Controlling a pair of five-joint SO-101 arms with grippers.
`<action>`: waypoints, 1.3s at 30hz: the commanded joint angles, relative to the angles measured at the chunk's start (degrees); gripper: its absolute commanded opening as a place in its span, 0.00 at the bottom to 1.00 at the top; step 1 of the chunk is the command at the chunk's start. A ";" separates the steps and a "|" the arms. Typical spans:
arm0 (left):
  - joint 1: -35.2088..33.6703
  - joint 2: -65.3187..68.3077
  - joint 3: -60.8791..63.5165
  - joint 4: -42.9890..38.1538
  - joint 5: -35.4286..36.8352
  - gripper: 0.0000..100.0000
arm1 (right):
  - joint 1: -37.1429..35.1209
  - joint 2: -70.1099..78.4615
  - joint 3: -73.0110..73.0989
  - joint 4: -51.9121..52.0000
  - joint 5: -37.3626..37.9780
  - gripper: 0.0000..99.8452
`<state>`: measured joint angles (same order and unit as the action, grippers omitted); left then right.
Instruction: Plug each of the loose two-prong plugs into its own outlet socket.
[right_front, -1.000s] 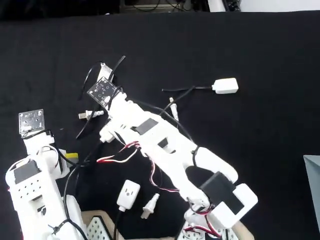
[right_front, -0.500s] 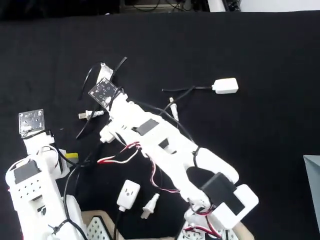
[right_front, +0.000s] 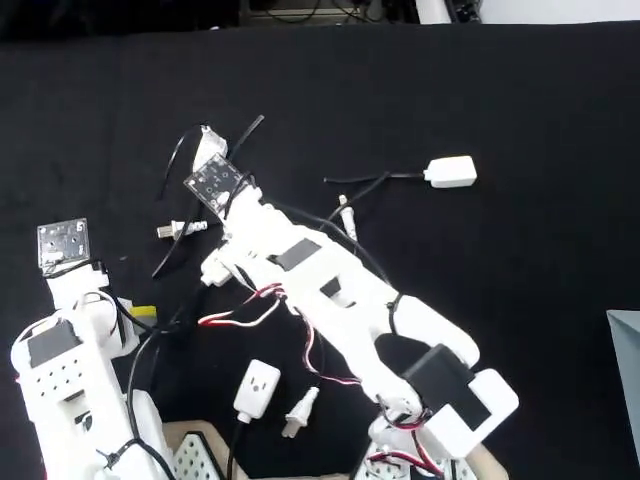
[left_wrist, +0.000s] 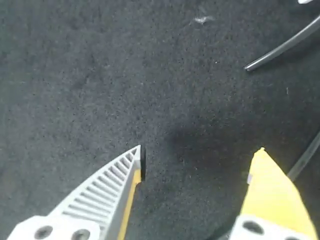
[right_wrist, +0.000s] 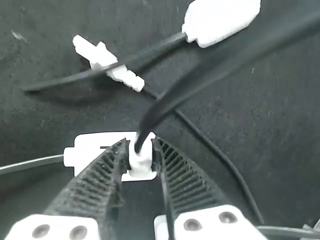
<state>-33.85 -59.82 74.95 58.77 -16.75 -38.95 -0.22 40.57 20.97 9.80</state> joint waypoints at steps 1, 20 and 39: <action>-0.31 -0.88 -0.40 -1.23 0.62 0.34 | 1.23 -0.04 -0.40 0.62 -2.11 0.01; -0.31 -0.88 -0.40 -1.23 0.62 0.34 | 0.88 10.59 -8.92 9.49 -6.07 0.01; -0.31 -1.23 1.01 -3.43 0.53 0.34 | 2.37 9.80 -15.08 17.76 -2.55 0.01</action>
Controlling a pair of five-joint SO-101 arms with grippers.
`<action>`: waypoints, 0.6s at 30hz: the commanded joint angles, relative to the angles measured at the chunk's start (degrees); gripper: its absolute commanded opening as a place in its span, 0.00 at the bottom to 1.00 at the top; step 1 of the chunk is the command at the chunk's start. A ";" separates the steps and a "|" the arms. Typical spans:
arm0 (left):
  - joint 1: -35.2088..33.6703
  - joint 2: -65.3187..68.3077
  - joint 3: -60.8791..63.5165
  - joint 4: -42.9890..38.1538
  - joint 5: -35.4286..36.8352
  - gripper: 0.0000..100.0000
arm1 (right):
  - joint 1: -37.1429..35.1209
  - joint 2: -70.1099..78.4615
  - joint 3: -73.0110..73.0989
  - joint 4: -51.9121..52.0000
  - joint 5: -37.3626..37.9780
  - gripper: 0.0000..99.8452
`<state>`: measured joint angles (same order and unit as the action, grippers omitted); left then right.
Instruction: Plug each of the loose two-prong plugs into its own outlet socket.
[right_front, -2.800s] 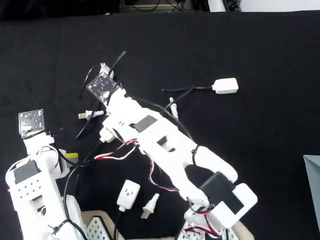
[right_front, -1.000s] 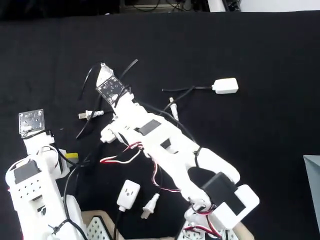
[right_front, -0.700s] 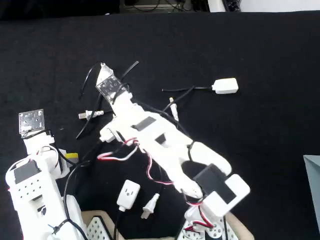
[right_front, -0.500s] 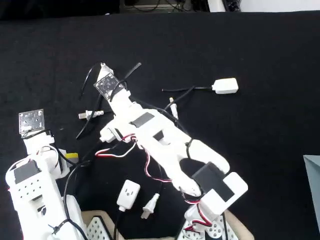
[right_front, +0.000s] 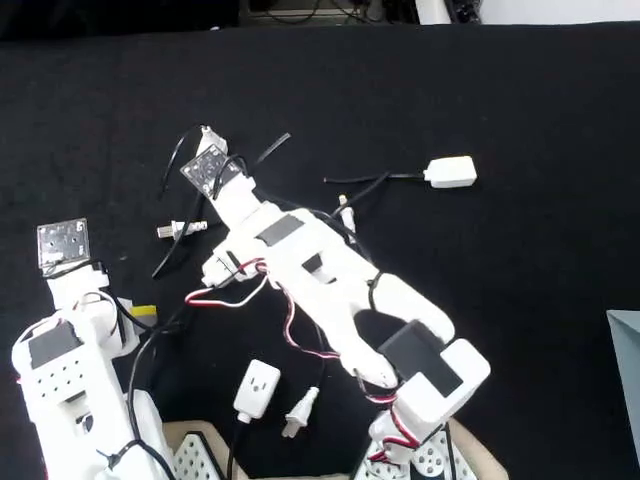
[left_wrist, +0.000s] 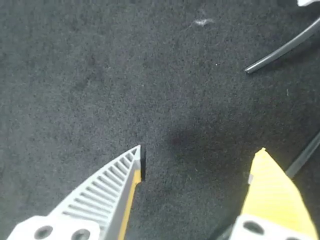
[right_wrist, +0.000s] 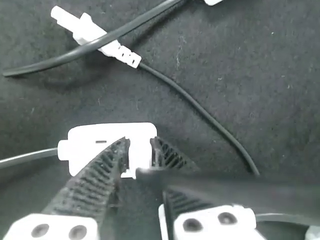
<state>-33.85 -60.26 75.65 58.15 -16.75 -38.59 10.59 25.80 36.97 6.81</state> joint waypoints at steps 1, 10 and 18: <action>-0.31 -0.79 0.48 -2.90 0.53 0.34 | 2.81 -2.77 -0.40 1.67 0.44 0.01; -0.31 -0.79 0.57 -3.34 0.53 0.34 | 13.01 -8.84 -10.33 1.58 0.79 0.01; -0.31 -0.79 0.66 -3.34 0.53 0.34 | 22.77 5.05 -30.02 -0.26 0.62 0.02</action>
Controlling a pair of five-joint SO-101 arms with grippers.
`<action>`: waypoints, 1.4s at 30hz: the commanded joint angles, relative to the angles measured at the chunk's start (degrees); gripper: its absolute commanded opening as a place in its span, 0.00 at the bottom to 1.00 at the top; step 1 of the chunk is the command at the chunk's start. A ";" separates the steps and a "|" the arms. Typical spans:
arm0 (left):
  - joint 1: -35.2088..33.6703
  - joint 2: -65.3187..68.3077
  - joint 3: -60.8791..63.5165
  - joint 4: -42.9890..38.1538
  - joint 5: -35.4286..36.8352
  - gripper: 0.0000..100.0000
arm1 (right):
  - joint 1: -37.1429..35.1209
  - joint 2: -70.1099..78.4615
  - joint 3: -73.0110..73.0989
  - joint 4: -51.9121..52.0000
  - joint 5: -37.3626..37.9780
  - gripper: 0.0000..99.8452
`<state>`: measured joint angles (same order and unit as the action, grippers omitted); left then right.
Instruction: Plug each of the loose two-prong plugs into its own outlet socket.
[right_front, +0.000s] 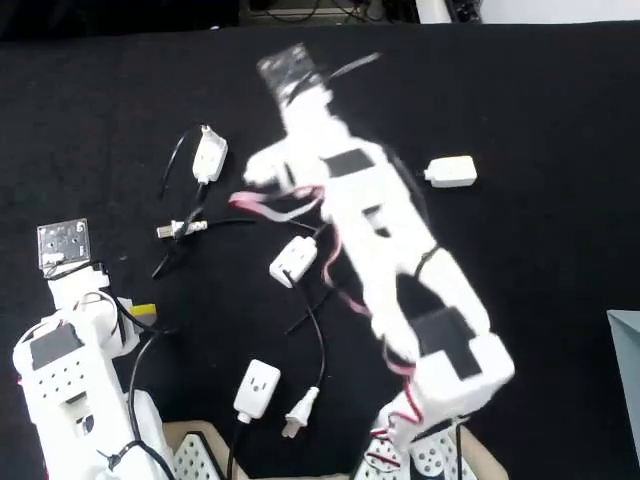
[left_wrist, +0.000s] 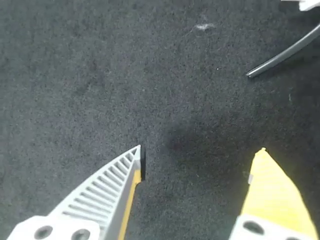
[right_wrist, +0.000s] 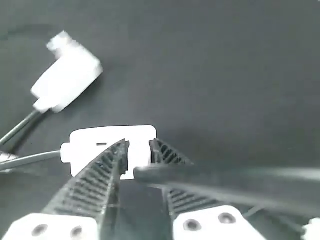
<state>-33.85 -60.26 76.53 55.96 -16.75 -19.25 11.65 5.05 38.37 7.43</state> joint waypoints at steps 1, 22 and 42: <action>-0.31 -0.79 -0.22 -1.14 0.53 0.34 | 4.40 6.81 -11.65 -3.16 -0.18 0.02; -0.31 -0.79 0.04 -1.14 0.53 0.34 | -1.49 -0.22 -18.24 23.65 -0.26 0.31; -0.31 -0.88 0.75 -1.32 0.26 0.34 | 8.62 -38.46 20.70 42.64 -0.26 0.27</action>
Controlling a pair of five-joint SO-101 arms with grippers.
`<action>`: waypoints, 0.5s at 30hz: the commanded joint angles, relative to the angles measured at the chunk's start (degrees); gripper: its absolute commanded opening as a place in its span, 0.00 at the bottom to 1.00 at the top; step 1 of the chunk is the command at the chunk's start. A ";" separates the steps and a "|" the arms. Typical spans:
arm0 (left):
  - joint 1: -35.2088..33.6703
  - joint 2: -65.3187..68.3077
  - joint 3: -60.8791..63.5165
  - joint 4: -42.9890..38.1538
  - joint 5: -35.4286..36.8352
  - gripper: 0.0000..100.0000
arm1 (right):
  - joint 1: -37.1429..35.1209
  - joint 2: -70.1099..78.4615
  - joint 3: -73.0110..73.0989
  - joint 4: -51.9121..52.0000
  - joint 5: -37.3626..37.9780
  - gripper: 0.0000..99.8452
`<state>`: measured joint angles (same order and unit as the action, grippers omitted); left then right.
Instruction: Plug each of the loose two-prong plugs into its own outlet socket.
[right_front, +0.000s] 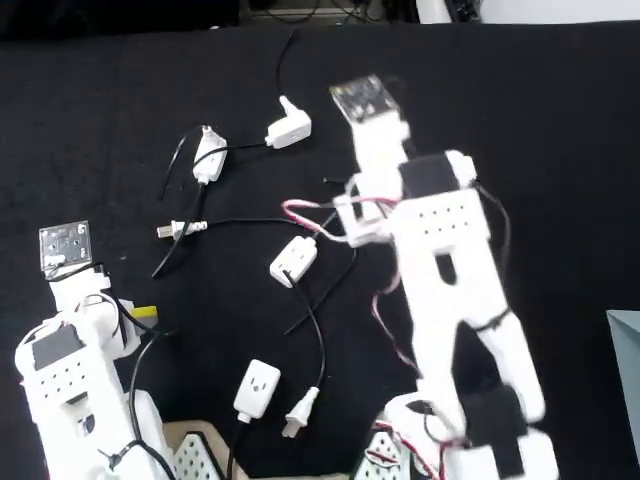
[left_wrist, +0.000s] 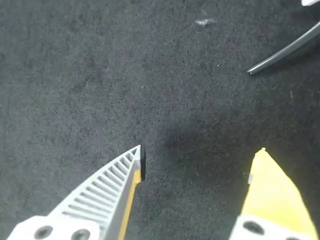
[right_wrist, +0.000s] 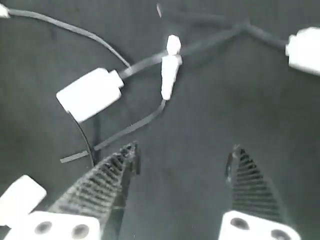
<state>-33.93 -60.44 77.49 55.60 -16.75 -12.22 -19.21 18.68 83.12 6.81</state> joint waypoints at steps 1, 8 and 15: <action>-0.22 -0.70 -0.22 -0.97 0.26 0.34 | 2.37 -10.51 10.59 -3.16 0.35 0.27; -0.22 -0.70 -0.22 -0.97 0.26 0.34 | 8.18 -24.13 30.81 -11.96 -0.18 0.27; -0.22 -0.70 -0.22 -0.97 0.26 0.34 | 3.25 -25.36 32.66 -10.29 -8.97 0.27</action>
<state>-33.93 -60.44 77.49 55.60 -16.75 -7.82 -43.30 51.47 73.98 0.04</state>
